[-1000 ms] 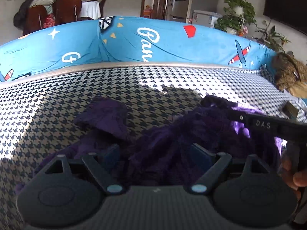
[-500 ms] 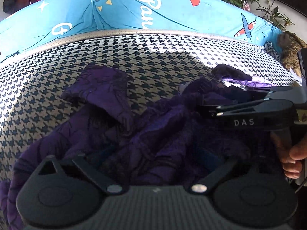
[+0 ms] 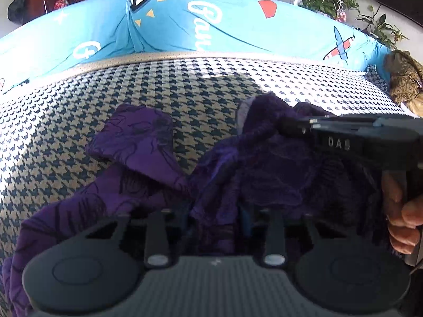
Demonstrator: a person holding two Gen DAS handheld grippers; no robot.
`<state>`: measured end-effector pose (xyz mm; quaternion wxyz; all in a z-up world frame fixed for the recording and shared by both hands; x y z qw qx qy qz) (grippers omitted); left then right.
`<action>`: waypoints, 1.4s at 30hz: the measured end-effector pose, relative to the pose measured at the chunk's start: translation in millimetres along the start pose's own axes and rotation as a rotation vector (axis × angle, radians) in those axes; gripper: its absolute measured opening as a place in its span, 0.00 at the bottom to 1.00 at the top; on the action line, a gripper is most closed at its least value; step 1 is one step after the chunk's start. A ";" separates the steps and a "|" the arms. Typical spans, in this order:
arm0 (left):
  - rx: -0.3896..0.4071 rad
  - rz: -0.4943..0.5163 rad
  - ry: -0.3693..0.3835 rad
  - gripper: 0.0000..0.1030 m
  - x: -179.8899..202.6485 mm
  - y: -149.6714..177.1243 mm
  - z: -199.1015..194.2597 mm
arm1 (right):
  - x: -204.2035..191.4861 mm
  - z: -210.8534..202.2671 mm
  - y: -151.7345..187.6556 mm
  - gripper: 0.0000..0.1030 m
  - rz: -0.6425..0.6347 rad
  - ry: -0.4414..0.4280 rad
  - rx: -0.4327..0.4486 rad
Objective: Fold clothes
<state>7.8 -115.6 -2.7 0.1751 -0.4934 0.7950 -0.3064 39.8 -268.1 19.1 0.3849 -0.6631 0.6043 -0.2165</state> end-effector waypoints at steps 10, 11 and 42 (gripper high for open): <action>0.146 0.014 -0.178 0.20 -5.3 -41.0 -7.4 | -26.4 -24.1 -58.5 0.11 -0.014 -0.054 0.202; 0.162 0.011 -0.202 0.20 -9.0 -48.2 -7.9 | -28.3 -23.7 -65.9 0.11 -0.011 -0.060 0.217; 0.259 -0.306 -0.423 0.73 -174.7 -183.8 67.0 | 54.2 63.9 -174.1 0.42 0.241 0.011 0.249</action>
Point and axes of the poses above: each gripper's, at about its wrist camera, not at the fingertips, and z roughly the way its jaws point, x to its right, y to its underside, the point moved 4 cm from there along z, roughly the way its jaws point, and after that the axes turned 7 degrees about z, right-handed, at the moved point
